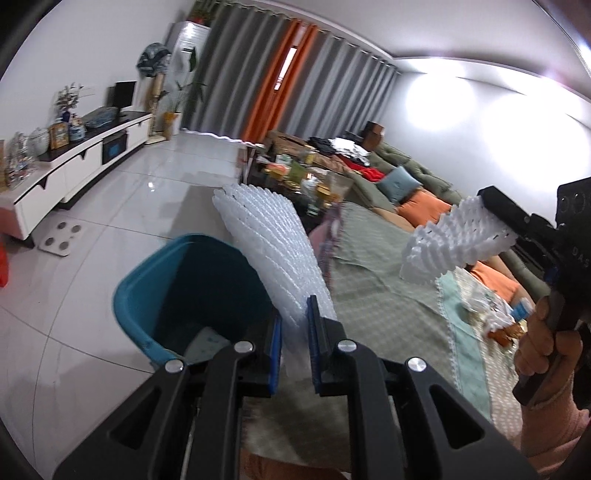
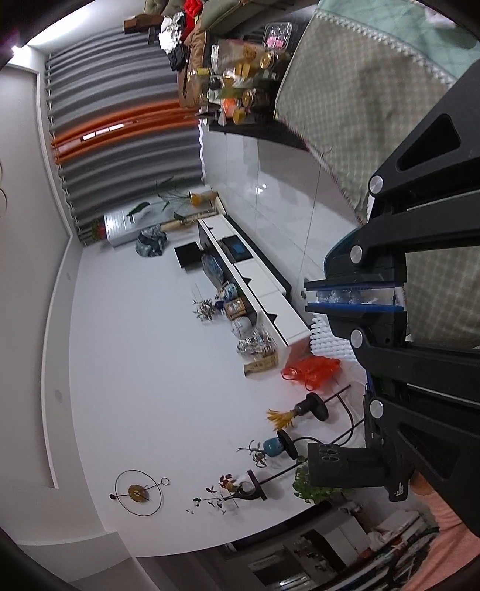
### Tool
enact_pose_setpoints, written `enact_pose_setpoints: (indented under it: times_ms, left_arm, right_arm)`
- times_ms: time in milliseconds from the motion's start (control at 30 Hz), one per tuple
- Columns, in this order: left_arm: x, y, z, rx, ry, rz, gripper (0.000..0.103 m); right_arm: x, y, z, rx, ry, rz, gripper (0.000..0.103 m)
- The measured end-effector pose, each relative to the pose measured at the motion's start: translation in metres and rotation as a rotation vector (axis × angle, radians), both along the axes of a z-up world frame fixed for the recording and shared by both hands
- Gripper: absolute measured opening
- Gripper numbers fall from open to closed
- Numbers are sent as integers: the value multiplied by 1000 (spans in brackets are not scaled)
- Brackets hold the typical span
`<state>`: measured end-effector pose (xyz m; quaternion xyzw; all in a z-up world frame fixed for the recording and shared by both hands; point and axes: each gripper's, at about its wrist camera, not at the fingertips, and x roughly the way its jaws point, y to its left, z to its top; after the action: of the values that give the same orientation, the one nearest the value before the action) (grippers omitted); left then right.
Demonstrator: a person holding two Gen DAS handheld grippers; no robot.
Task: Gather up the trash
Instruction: 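Carry both foam nets to the teal bin and release them inside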
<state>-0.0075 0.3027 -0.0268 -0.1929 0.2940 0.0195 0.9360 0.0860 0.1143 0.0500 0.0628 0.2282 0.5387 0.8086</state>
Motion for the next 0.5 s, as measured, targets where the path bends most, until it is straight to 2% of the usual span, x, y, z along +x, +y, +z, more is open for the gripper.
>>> enact_pose_setpoints:
  times_ms: [200,500]
  left_arm:
    - [6,25,-11,-3,30,60,14]
    - [12,48,-33,-21,78,102,14]
  right_arm:
    - [6,35,-5,-10,10,53,6]
    - [25,81,-30,-51,92,94,6]
